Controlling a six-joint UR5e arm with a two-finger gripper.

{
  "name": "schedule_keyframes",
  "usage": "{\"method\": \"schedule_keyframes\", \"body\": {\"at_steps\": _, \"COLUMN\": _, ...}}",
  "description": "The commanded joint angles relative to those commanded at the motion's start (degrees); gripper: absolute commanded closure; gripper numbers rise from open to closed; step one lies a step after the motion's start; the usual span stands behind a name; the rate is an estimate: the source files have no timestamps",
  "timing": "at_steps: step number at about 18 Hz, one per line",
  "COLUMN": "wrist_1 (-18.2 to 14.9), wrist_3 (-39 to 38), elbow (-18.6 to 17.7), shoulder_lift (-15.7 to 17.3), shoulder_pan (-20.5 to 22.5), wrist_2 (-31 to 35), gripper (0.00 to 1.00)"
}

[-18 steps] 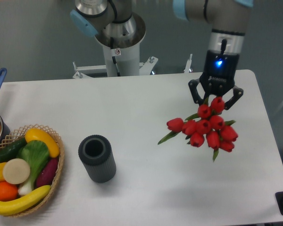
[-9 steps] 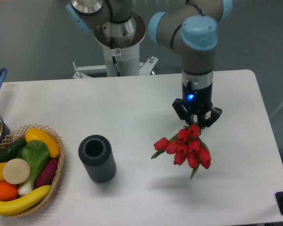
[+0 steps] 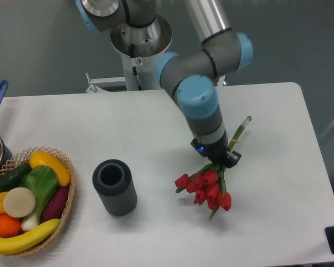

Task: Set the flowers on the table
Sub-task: 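Lower the held tulip bouquet down onto the table surface, then open the gripper to release the tulips and lift away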

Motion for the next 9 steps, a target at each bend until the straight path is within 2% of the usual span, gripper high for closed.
{"method": "schedule_keyframes", "body": {"at_steps": 5, "wrist_1": 0.09, "wrist_3": -0.09, "elbow": 0.18, "shoulder_lift": -3.26, "shoulder_pan": -0.53, "wrist_2": -0.09, "gripper": 0.67}}
{"method": "schedule_keyframes", "body": {"at_steps": 8, "wrist_1": 0.09, "wrist_3": -0.09, "elbow": 0.18, "shoulder_lift": -3.88, "shoulder_pan": -0.53, "wrist_2": -0.17, "gripper": 0.64}}
{"method": "schedule_keyframes", "body": {"at_steps": 9, "wrist_1": 0.18, "wrist_3": 0.0, "elbow": 0.26, "shoulder_lift": -3.88, "shoulder_pan": -0.53, "wrist_2": -0.26, "gripper": 0.45}}
